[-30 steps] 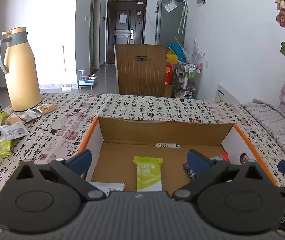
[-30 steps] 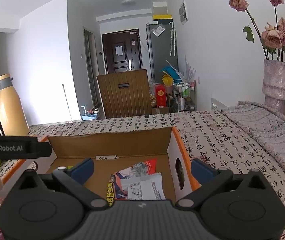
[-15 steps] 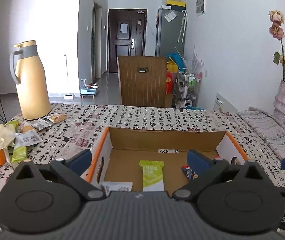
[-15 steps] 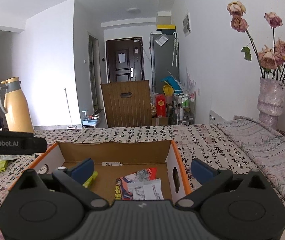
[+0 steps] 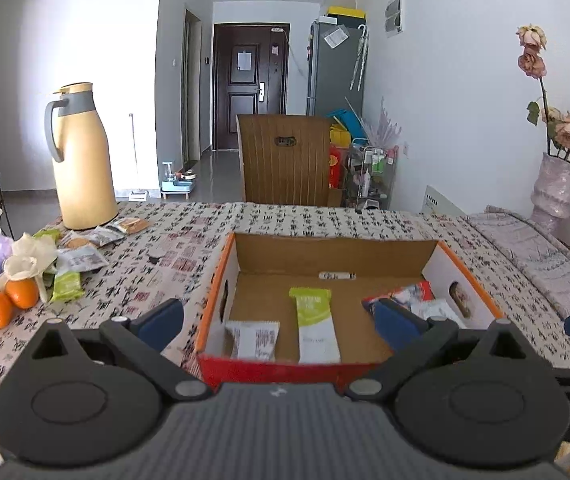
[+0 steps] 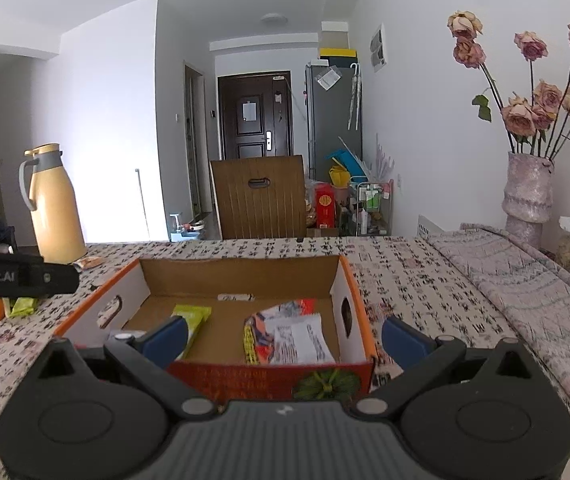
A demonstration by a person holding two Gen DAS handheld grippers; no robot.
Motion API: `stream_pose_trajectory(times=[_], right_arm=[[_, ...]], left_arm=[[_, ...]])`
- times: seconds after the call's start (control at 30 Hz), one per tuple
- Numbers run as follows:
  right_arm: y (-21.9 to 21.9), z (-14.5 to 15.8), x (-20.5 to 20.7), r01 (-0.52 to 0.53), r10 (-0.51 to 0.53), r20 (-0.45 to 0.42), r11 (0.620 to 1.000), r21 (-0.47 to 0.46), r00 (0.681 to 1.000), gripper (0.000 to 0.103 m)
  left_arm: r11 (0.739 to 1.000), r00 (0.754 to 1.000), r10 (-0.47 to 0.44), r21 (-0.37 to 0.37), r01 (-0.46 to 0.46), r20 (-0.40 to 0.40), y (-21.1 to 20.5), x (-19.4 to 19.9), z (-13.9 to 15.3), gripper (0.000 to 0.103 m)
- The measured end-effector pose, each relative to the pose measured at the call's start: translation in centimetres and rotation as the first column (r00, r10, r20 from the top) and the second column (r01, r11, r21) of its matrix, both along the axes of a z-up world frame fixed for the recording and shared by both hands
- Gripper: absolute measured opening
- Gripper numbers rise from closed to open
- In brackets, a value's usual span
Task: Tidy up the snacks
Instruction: 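Withdraw both grippers from the box back toward the snack pile, then grasp the white biscuit packet with a clear window using the right gripper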
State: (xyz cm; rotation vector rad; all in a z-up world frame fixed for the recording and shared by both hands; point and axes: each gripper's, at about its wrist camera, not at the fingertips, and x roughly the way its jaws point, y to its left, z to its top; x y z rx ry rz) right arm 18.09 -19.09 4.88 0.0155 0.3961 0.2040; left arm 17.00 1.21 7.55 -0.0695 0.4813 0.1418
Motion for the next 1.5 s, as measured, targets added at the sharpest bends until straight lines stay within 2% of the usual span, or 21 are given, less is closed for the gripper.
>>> stream_pose_trajectory(times=[0.53,0.97,1.5], right_arm=[[-1.4,-3.2,-6.2,-0.013,0.013,-0.071,1.0,-0.001,0.997,0.103],[-1.7,-5.9,-10.0,-0.03,0.031,-0.163,0.999,0.013,0.986,0.103],[-0.3,-9.5,-10.5,-0.003,-0.005,-0.262,1.0,-0.029,0.965,0.103]], left_arm=[[1.0,0.999,-0.021,-0.01,0.021,-0.037,0.7,-6.2,-4.1,0.103],[1.0,0.994,-0.021,-0.024,0.019,-0.109,1.2,-10.0,-7.3,0.103],[0.999,0.99,-0.023,-0.048,0.016,-0.136,2.2,-12.4,-8.7,0.103]])
